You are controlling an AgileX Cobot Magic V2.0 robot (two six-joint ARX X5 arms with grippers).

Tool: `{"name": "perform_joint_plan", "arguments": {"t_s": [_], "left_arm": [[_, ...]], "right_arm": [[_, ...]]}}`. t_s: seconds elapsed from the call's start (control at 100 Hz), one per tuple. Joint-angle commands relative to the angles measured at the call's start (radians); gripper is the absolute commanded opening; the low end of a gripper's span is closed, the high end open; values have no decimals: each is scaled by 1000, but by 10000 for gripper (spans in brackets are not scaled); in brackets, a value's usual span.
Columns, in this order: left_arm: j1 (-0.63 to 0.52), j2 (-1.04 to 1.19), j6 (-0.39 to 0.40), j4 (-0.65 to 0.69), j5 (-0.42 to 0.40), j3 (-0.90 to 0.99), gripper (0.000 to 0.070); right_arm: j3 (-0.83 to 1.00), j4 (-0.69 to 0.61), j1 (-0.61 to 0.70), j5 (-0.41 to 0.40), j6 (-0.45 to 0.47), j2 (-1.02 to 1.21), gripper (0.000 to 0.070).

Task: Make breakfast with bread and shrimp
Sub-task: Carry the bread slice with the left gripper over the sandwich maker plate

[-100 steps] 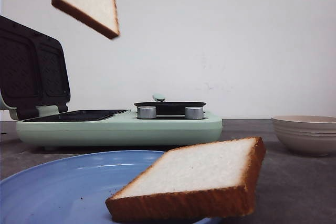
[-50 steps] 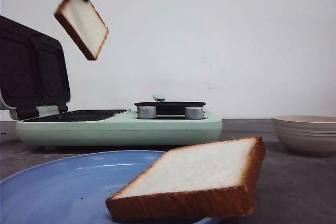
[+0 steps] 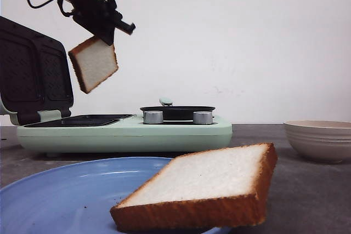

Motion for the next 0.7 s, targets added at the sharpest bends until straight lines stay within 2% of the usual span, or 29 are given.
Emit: {"name": "perform_joint_plan", "arguments": {"t_s": [0.0, 0.09, 0.19, 0.25, 0.57, 0.69], "left_arm": [[-13, 29, 141, 47, -4, 25, 0], [-17, 53, 243, 76, 2, 25, 0], [-17, 82, 364, 69, 52, 25, 0], [-16, 98, 411, 58, 56, 25, 0], [-2, 132, 428, -72, 74, 25, 0], [17, 137, 494, -84, 87, 25, 0]], "right_arm": [[14, 5, 4, 10, -28, 3, 558], [14, 6, 4, 10, -32, 3, 558], [14, 5, 4, 10, -43, 3, 558], [14, 5, 4, 10, -47, 3, 558], [14, 6, 4, 10, -51, 3, 558], [14, 5, 5, 10, -51, 3, 558]]}}
